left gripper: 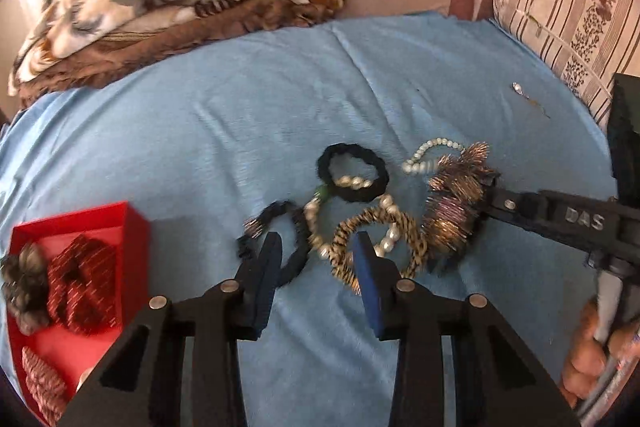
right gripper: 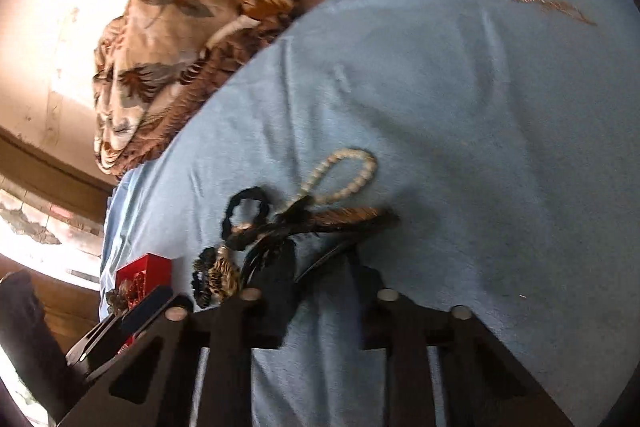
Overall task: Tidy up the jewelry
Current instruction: 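Grasp the black claw clip with the right tool while the left tool grasps the leopard-print hair tie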
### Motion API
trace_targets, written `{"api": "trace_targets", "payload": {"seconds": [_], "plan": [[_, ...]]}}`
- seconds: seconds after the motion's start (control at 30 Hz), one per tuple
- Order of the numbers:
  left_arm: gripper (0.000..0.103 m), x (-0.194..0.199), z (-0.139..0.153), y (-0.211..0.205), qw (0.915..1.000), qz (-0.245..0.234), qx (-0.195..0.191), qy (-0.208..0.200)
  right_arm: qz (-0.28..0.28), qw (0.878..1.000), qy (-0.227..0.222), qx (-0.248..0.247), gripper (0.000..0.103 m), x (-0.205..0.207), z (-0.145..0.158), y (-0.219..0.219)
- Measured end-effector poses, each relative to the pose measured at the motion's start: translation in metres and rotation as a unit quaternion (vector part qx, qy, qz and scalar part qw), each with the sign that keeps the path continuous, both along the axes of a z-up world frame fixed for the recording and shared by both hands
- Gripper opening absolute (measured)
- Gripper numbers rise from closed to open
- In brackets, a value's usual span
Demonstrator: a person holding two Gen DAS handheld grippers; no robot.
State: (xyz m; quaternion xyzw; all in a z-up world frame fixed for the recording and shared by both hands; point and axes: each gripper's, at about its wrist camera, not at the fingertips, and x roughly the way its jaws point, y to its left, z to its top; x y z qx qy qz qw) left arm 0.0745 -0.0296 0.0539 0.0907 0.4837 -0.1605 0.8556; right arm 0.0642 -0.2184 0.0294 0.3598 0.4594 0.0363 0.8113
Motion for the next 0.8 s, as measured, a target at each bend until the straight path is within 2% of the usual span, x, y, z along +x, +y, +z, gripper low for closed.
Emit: {"api": "trace_targets", "payload": {"seconds": [0.17,0.3,0.33,0.37,0.4,0.6,0.8], "plan": [[0.036,0.013,-0.014,-0.016,0.9994,-0.024,-0.008,0.024,-0.012,1.000,0.004,0.017,0.016,-0.003,-0.003,-0.016],[0.036,0.012,-0.021,-0.026,0.9983,-0.041,-0.013,0.041,-0.003,1.000,-0.005,0.019,0.016,-0.001,-0.003,-0.011],[0.030,0.011,-0.022,-0.029,0.9981,-0.044,-0.012,0.042,0.001,1.000,-0.008,0.016,0.016,0.000,-0.002,-0.009],[0.012,0.008,-0.023,-0.031,0.9980,-0.046,-0.009,0.041,0.004,1.000,-0.010,0.014,0.016,0.000,-0.001,-0.007],[0.006,0.007,-0.023,-0.032,0.9979,-0.048,-0.010,0.044,0.008,1.000,-0.013,0.011,0.014,0.000,0.000,-0.005],[0.006,-0.007,0.000,-0.023,0.9985,-0.031,-0.035,0.028,0.019,0.999,-0.045,-0.002,0.006,-0.005,0.016,0.000],[0.006,-0.039,0.040,0.002,0.9972,-0.022,-0.072,-0.001,0.028,0.997,-0.076,-0.006,0.005,-0.016,0.032,0.006]]}}
